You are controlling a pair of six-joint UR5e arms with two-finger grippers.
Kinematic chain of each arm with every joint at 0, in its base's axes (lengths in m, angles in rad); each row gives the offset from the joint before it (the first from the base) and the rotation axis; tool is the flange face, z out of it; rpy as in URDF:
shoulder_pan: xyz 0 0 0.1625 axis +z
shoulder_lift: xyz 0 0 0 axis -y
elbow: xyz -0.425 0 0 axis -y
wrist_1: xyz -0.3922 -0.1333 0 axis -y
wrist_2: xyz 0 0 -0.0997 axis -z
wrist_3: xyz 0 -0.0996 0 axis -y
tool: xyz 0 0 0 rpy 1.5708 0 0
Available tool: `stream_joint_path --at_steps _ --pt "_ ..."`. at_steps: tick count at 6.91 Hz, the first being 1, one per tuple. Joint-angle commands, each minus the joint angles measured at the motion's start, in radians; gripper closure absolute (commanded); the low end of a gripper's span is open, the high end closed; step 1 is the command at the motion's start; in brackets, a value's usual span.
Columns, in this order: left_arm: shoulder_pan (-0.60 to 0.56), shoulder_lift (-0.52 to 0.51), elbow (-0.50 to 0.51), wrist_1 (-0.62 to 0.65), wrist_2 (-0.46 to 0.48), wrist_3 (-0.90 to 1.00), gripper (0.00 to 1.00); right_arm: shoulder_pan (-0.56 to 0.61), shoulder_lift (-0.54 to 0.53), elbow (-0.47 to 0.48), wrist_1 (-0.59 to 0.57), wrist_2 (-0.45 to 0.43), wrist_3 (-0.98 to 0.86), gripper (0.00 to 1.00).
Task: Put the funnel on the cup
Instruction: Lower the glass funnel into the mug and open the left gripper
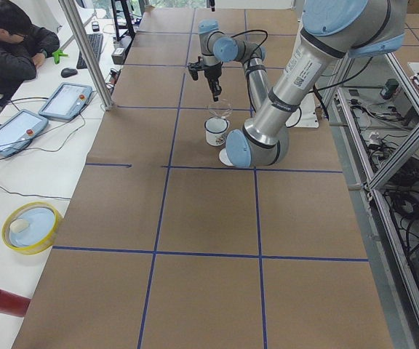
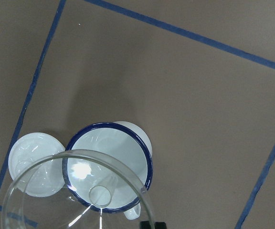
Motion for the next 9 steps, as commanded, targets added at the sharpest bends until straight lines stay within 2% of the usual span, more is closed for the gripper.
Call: stream_joint_path --at_steps 1,3,9 --pt "0.01 0.015 0.041 -0.062 0.001 -0.001 1.0 0.0 0.0 0.0 0.0 0.0 0.0 0.0" --pt "0.013 0.012 0.115 -0.141 0.001 -0.001 1.0 0.0 0.0 0.0 0.0 0.0 0.0 0.0" --pt "0.028 0.026 0.129 -0.146 0.007 0.007 1.0 0.0 0.0 0.0 0.0 0.0 0.0 0.0"
